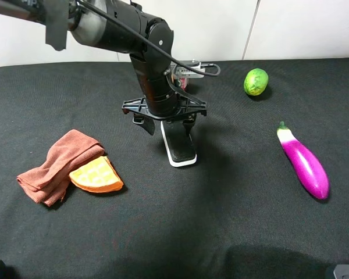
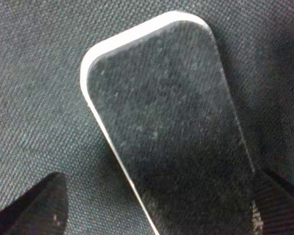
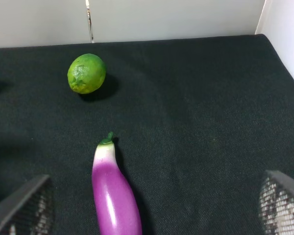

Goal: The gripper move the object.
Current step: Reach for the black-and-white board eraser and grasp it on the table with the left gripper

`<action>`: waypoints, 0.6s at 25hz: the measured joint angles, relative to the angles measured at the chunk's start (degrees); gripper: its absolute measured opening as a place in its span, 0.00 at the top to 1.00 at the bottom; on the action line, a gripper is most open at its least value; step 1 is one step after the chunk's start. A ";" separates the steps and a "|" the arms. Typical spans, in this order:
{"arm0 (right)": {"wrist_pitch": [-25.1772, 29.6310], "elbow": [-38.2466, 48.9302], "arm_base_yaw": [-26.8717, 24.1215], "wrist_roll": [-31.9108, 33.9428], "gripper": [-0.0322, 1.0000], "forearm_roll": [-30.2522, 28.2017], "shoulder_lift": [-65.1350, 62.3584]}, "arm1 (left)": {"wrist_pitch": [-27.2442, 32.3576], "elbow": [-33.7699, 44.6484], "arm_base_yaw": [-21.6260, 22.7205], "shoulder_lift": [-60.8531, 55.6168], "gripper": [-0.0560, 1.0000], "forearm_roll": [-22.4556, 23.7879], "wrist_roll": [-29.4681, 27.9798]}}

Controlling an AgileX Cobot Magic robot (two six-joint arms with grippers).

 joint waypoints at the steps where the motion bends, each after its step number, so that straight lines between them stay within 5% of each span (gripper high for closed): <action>1: 0.00 0.00 0.00 0.00 0.36 0.00 0.00 | -0.03 -0.31 0.00 0.48 0.20 -0.05 0.00; 15: 0.00 0.00 0.00 0.00 0.36 0.16 0.00 | -0.93 -0.98 0.00 2.24 0.22 -0.05 0.00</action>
